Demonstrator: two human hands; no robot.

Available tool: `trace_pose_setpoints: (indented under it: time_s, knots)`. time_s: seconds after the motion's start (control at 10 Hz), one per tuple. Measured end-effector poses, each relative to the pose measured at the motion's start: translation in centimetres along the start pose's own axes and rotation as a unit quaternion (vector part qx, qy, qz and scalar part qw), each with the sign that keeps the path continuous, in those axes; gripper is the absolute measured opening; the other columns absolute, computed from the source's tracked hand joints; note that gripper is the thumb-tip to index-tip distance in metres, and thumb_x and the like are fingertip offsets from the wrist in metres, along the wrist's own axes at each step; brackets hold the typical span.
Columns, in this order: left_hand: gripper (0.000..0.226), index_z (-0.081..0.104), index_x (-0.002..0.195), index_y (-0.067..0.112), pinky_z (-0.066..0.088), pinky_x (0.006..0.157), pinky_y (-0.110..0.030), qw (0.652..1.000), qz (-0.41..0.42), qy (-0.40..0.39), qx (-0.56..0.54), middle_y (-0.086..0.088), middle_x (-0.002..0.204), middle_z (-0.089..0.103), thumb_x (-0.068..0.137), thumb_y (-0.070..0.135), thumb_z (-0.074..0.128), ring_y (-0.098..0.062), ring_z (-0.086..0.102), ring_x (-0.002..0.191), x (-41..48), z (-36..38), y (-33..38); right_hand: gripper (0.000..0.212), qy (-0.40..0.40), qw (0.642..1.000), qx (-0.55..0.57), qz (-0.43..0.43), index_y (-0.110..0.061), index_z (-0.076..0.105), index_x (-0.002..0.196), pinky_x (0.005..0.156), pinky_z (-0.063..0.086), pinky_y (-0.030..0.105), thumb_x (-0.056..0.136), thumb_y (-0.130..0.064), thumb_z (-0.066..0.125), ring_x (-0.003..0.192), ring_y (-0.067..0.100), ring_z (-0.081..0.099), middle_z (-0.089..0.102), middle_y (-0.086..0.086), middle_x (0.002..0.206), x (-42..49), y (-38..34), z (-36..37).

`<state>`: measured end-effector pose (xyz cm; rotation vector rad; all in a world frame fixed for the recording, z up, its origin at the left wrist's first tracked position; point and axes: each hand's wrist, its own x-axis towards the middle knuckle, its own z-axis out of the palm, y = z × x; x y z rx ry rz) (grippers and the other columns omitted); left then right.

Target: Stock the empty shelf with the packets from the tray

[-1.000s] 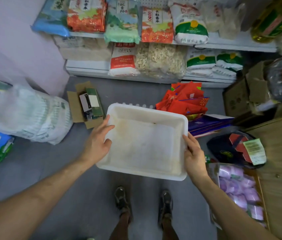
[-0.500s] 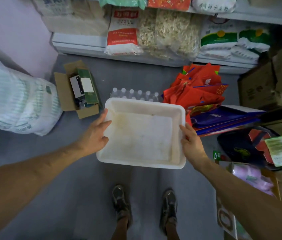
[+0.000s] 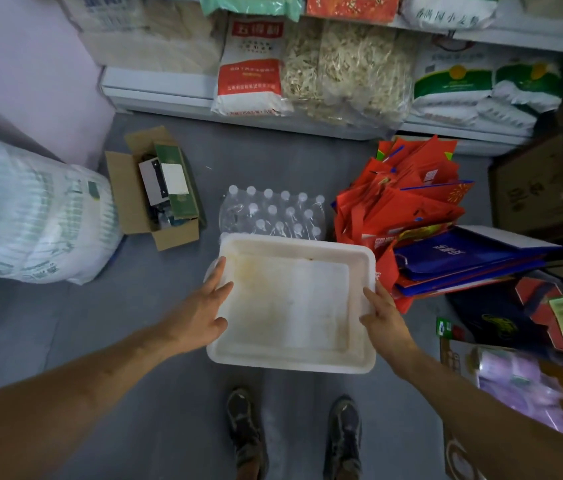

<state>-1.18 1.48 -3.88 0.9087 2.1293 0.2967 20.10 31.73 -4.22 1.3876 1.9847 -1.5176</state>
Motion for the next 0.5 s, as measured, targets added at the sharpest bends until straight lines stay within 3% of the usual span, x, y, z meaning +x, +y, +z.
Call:
trace_pose_setpoints:
  time_s: [0.1, 0.2, 0.3, 0.4, 0.5]
  knots:
    - [0.076, 0.020, 0.162, 0.017, 0.051, 0.098, -0.038, 1.000, 0.001, -0.005, -0.019, 0.027, 0.154, -0.042, 0.096, 0.021, 0.056, -0.020, 0.037, 0.147, 1.0, 0.4, -0.3, 0.069, -0.009, 0.999, -0.018, 0.025, -0.026, 0.027, 0.161, 0.124, 0.024, 0.049, 0.099, 0.000, 0.048, 0.153, 0.020, 0.021, 0.010, -0.016, 0.168, 0.9, -0.1, 0.1]
    - [0.075, 0.021, 0.162, 0.017, 0.049, 0.104, -0.037, 1.000, -0.001, -0.012, -0.027, 0.026, 0.155, -0.042, 0.096, 0.022, 0.057, -0.018, 0.020, 0.155, 1.9, 1.4, -0.8, 0.072, -0.018, 0.999, -0.036, 0.030, -0.027, 0.022, 0.161, 0.124, 0.023, 0.048, 0.099, -0.002, 0.048, 0.155, 0.020, 0.016, 0.005, -0.018, 0.168, 1.2, 0.0, 0.3]
    - [0.076, 0.025, 0.161, 0.017, 0.052, 0.097, -0.035, 1.000, 0.012, -0.002, -0.016, 0.025, 0.154, -0.044, 0.093, 0.021, 0.060, -0.018, 0.022, 0.154, 2.2, 2.5, -1.4, 0.071, -0.018, 0.999, -0.032, 0.021, -0.026, 0.023, 0.161, 0.124, 0.025, 0.046, 0.099, -0.001, 0.048, 0.154, 0.020, 0.019, 0.004, -0.020, 0.168, 0.9, 0.4, 0.5]
    - [0.069, 0.039, 0.155, 0.019, 0.053, 0.092, -0.033, 0.999, 0.011, 0.035, -0.030, 0.018, 0.159, -0.040, 0.090, 0.019, 0.063, -0.022, 0.031, 0.150, 1.6, 2.8, -1.3, 0.066, -0.013, 0.999, -0.032, 0.025, -0.024, 0.032, 0.159, 0.122, 0.025, 0.042, 0.099, -0.001, 0.050, 0.153, 0.018, 0.019, 0.003, -0.020, 0.168, 0.5, -0.2, 0.3]
    - [0.059, 0.051, 0.144, 0.015, 0.051, 0.100, -0.037, 0.990, -0.005, 0.126, -0.058, 0.010, 0.166, -0.028, 0.086, 0.013, 0.065, -0.031, 0.031, 0.150, -1.0, 4.3, -0.8, 0.060, 0.023, 0.999, -0.033, 0.012, -0.022, 0.043, 0.153, 0.121, 0.028, 0.040, 0.098, -0.001, 0.053, 0.153, 0.017, 0.020, 0.008, -0.016, 0.168, -2.1, 0.0, 0.1]
